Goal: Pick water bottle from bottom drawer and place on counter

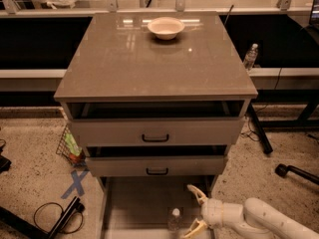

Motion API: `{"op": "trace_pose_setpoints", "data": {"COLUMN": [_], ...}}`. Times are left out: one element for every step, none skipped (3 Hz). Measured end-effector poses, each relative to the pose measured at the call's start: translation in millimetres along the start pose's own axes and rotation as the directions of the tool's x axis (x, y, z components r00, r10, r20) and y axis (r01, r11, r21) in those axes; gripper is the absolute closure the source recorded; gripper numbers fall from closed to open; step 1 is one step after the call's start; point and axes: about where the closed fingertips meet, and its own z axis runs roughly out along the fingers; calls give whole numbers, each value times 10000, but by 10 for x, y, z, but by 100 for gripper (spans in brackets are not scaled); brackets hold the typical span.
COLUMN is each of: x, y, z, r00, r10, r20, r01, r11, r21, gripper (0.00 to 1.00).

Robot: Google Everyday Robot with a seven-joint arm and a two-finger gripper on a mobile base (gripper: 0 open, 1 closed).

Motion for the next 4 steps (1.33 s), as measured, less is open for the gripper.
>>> {"op": "trace_pose_setpoints", "data": {"x": [205, 357, 470, 601], "y": [-20, -43, -49, -99], "z": [207, 313, 418, 570], "r00": [9989, 9959, 9916, 9883], "r10": [-314, -462, -610, -839], "r20": [353, 773, 1138, 1273], "r01": [322, 485, 657, 916], "r11": [9992, 9984, 9971, 9942], "r21": [-216, -281, -384, -558], "gripper": [0, 0, 0, 0]}}
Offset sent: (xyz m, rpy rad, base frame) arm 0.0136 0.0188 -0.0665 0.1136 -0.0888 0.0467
